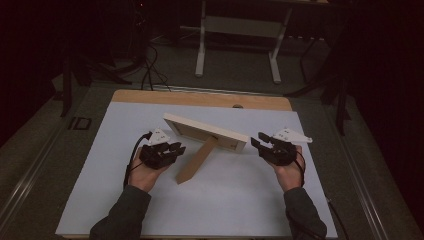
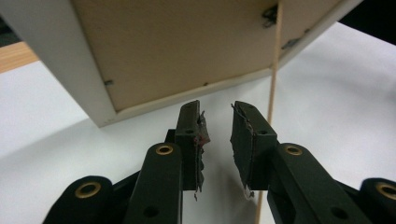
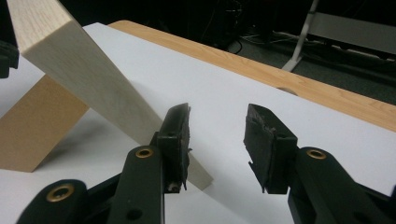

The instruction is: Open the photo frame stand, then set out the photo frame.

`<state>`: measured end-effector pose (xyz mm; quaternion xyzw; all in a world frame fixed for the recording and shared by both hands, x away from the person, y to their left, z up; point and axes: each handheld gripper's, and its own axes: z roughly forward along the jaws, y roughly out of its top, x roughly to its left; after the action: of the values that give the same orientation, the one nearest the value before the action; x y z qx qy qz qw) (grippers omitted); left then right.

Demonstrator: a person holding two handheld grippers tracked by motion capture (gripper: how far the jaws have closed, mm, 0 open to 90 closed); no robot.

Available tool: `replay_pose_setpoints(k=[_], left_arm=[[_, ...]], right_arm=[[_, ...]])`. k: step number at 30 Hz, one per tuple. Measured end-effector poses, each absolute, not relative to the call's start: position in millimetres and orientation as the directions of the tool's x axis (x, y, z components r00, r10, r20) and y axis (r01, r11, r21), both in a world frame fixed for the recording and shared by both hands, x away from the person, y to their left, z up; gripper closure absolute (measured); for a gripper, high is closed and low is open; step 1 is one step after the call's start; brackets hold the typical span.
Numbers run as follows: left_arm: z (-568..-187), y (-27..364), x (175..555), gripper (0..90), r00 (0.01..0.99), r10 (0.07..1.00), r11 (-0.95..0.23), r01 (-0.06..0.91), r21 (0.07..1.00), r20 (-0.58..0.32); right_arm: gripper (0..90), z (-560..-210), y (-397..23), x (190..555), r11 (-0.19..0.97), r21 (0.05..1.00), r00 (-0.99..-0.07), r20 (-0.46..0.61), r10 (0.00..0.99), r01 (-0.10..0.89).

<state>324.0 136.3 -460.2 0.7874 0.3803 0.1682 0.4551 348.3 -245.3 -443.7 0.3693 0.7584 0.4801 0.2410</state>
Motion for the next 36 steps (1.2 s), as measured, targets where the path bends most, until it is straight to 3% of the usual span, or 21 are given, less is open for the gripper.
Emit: replay_pose_setpoints(k=[25, 36], left_arm=[[-457.2, 145.6, 335.6, 73.1, 0.606, 0.787, -0.233, 0.469, 0.852, -0.119], [-457.4, 147.5, 345.6, 73.7, 0.564, 0.81, -0.177, 0.495, 0.851, -0.159]], right_arm=[[59.6, -439.5, -247.6, 350.2, 0.253, 0.911, -0.604, -0.006, 0.797, 0.325], [71.8, -438.4, -242.7, 352.8, 0.231, 0.915, -0.58, 0.003, 0.815, 0.329]])
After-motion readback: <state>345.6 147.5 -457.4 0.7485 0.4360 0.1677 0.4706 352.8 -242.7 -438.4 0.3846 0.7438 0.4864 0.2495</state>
